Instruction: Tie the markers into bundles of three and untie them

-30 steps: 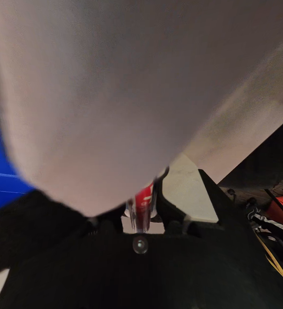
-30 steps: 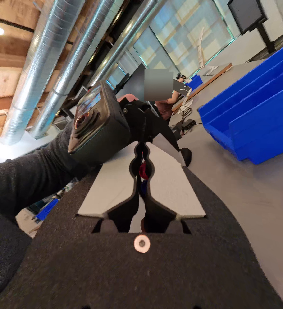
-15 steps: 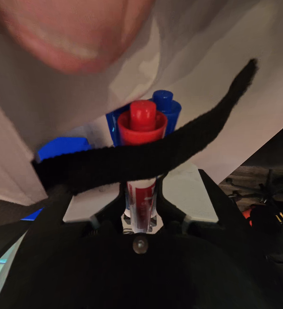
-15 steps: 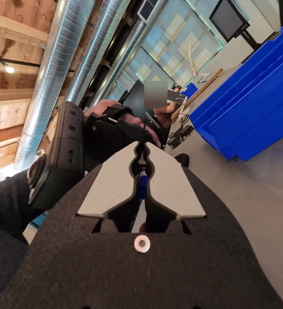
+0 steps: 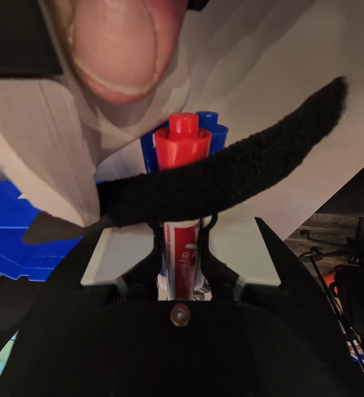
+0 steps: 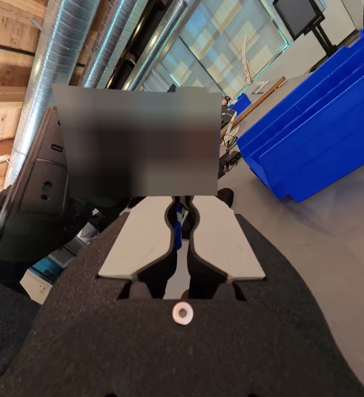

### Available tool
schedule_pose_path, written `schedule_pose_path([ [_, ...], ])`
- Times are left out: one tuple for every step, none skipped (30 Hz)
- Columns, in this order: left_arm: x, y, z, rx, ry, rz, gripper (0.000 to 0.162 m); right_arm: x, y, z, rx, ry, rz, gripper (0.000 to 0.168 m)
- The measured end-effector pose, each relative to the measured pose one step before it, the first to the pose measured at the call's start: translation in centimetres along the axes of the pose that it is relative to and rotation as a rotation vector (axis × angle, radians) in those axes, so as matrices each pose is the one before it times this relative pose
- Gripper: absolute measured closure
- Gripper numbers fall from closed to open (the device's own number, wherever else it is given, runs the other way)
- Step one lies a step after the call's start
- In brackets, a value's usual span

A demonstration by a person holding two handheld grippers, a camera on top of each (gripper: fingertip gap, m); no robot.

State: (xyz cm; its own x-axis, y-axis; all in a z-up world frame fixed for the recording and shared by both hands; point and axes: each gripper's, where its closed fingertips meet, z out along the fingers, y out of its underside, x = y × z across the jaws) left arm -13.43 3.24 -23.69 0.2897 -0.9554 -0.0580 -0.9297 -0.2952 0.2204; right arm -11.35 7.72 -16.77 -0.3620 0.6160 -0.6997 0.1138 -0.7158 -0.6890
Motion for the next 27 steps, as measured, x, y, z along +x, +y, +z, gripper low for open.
schedule_pose_path([
  [0.048, -0.052, -0.051, 0.0062, 0.0035, -0.0030, 0.119, 0.037, 0.044, -0.017, -0.0101, 0.0051, -0.0080, 0.165],
  [0.056, -0.080, -0.017, 0.0075, 0.0023, 0.0017, 0.119, -0.041, 0.067, 0.001, -0.0143, 0.0027, -0.0092, 0.165],
  [-0.023, -0.041, 0.007, 0.0032, -0.0058, 0.0059, 0.119, -0.002, 0.128, 0.012, -0.0199, 0.0046, -0.0040, 0.165],
  [-0.062, -0.040, 0.010, 0.0032, -0.0064, 0.0014, 0.119, -0.067, -0.040, -0.043, -0.0068, -0.0020, 0.0001, 0.165],
  [0.116, -0.116, -0.008, 0.0092, 0.0062, -0.0007, 0.118, -0.182, -0.146, -0.094, 0.0019, -0.0102, 0.0068, 0.165],
  [0.099, -0.173, -0.009, 0.0133, 0.0069, -0.0014, 0.118, -0.090, -0.136, -0.090, 0.0017, -0.0024, 0.0071, 0.165],
  [-0.168, -0.209, -0.013, 0.0145, -0.0112, -0.0019, 0.119, 0.030, -0.067, -0.086, -0.0027, 0.0064, 0.0017, 0.165],
  [-0.037, -0.135, 0.030, 0.0094, 0.0010, -0.0072, 0.119, 0.059, -0.036, -0.067, -0.0042, 0.0035, 0.0057, 0.165],
  [0.281, -0.211, 0.042, 0.0171, 0.0250, -0.0078, 0.119, 0.075, -0.103, -0.088, 0.0037, 0.0022, 0.0118, 0.163],
  [0.043, -0.249, 0.044, 0.0201, 0.0070, -0.0026, 0.119, 0.124, -0.145, -0.123, 0.0081, 0.0045, 0.0109, 0.162],
  [-0.079, -0.025, 0.074, 0.0052, -0.0023, 0.0003, 0.119, 0.144, -0.079, -0.117, 0.0008, 0.0062, 0.0045, 0.162],
  [0.019, 0.004, 0.065, 0.0027, 0.0038, 0.0009, 0.119, 0.167, -0.066, -0.117, -0.0007, 0.0069, -0.0021, 0.162],
  [0.028, -0.237, -0.013, 0.0183, 0.0025, 0.0037, 0.119, 0.124, -0.149, -0.136, 0.0085, 0.0025, 0.0024, 0.163],
  [0.060, -0.213, -0.007, 0.0164, 0.0033, 0.0065, 0.119, -0.001, -0.122, -0.112, 0.0094, -0.0098, 0.0102, 0.164],
  [0.100, -0.126, 0.002, 0.0077, 0.0071, 0.0000, 0.119, -0.070, -0.028, -0.064, 0.0011, -0.0156, 0.0117, 0.163],
  [-0.135, -0.095, 0.000, 0.0046, -0.0094, -0.0009, 0.119, 0.131, -0.002, -0.066, -0.0002, 0.0028, 0.0023, 0.163],
  [0.059, -0.036, 0.017, 0.0024, 0.0066, -0.0034, 0.119, 0.147, 0.022, -0.033, -0.0019, 0.0119, -0.0126, 0.163],
  [0.088, -0.065, -0.039, 0.0059, 0.0067, 0.0024, 0.119, -0.024, 0.132, 0.054, -0.0107, 0.0045, -0.0143, 0.164],
  [-0.044, -0.086, -0.098, 0.0073, -0.0010, -0.0003, 0.119, -0.030, 0.125, 0.088, -0.0090, 0.0065, -0.0098, 0.164],
  [0.064, -0.023, -0.104, 0.0048, 0.0089, -0.0062, 0.119, -0.097, 0.029, 0.067, -0.0012, 0.0057, -0.0133, 0.164],
  [-0.031, -0.027, -0.090, 0.0067, -0.0003, 0.0043, 0.119, -0.117, -0.008, 0.028, -0.0006, -0.0003, -0.0111, 0.164],
  [-0.087, -0.037, -0.067, 0.0060, -0.0083, 0.0042, 0.119, 0.065, -0.026, -0.043, -0.0013, 0.0052, -0.0064, 0.163],
  [0.147, -0.068, -0.058, 0.0086, 0.0126, -0.0071, 0.119, 0.141, -0.048, -0.076, 0.0014, 0.0073, -0.0085, 0.163],
  [0.065, -0.133, -0.069, 0.0129, 0.0043, -0.0012, 0.120, 0.075, 0.041, -0.030, -0.0037, 0.0019, -0.0061, 0.163],
  [0.007, -0.014, -0.071, 0.0041, 0.0016, -0.0042, 0.119, 0.039, 0.064, -0.009, -0.0040, 0.0034, -0.0067, 0.162],
  [-0.043, 0.055, -0.045, -0.0008, -0.0036, 0.0003, 0.119, 0.022, 0.028, 0.021, -0.0014, 0.0089, -0.0167, 0.162],
  [-0.028, 0.008, -0.038, 0.0030, -0.0013, -0.0008, 0.120, 0.015, 0.174, 0.085, -0.0126, 0.0100, -0.0218, 0.162],
])
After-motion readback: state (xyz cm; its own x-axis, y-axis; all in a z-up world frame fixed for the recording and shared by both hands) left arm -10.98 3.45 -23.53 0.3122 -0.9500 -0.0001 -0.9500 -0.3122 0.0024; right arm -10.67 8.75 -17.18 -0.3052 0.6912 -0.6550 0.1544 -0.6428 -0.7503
